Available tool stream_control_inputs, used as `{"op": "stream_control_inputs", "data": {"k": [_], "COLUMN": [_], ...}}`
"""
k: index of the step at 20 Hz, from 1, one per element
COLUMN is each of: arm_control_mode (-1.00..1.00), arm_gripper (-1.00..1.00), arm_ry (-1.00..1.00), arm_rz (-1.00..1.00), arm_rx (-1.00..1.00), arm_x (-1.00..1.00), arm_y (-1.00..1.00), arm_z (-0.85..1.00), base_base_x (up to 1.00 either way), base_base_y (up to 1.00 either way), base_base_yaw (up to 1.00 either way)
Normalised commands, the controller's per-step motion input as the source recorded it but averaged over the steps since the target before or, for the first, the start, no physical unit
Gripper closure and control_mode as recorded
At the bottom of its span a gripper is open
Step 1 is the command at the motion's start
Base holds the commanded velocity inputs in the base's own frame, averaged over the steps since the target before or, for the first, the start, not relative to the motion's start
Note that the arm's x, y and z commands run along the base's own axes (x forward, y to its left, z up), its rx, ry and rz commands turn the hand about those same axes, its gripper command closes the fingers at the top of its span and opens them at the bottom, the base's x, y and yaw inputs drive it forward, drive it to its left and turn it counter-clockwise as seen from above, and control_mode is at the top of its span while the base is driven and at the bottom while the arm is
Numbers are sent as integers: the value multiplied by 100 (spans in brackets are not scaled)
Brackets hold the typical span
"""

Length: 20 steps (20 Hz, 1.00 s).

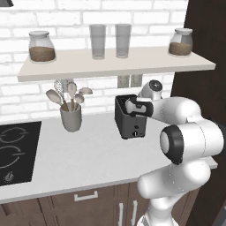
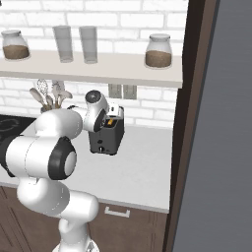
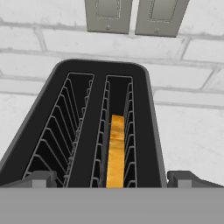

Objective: Start the toaster. Once the lever pops up, take the bread to the plate on the dining counter.

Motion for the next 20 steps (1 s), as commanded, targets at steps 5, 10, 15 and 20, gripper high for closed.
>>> {"op": "stream_control_inputs", "data": {"k": [5, 10, 15, 20], "arm_control_mode": [-100, -100, -100, -100], "arm_gripper": [-100, -100, -100, -100], "arm_ry": [0, 0, 0, 0], "arm_rz": [0, 0, 0, 0], "arm_rx": [0, 0, 0, 0], "arm_x": [0, 0, 0, 0], "arm_y": [0, 0, 0, 0], "arm_z": [0, 0, 0, 0], "base_base_x": [0, 0, 0, 0], "base_base_y": [0, 0, 0, 0], "base_base_yaw": [0, 0, 0, 0]}}
